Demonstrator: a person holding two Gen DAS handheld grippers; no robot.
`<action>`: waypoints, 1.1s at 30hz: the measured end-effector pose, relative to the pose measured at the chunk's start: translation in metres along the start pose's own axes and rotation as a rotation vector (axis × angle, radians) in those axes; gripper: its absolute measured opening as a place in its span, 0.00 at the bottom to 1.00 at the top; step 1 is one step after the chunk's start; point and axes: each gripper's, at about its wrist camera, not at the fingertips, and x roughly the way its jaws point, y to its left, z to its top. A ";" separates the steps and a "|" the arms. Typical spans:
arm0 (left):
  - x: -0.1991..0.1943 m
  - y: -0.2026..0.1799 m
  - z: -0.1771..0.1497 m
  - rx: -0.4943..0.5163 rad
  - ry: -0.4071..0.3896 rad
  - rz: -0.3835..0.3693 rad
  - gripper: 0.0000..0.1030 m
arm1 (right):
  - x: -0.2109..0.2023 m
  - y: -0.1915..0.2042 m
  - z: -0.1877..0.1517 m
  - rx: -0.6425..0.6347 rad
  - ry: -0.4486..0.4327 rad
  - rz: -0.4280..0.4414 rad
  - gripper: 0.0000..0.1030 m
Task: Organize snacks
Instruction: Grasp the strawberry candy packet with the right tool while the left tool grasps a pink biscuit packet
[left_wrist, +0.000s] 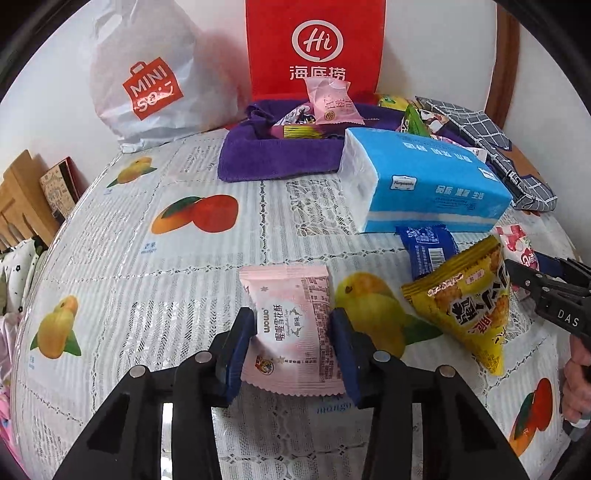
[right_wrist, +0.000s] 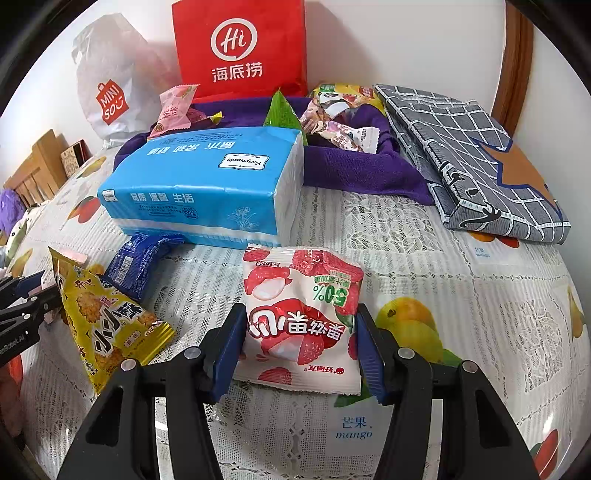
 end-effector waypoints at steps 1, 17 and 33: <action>0.000 0.001 0.001 -0.002 0.001 -0.002 0.39 | 0.000 0.000 0.000 0.000 -0.001 0.000 0.55; 0.004 0.000 0.004 -0.009 0.004 -0.001 0.43 | 0.001 0.003 0.000 -0.011 0.003 0.002 0.60; 0.002 0.005 0.004 -0.038 -0.006 -0.022 0.39 | 0.002 0.004 0.002 -0.020 0.003 -0.001 0.60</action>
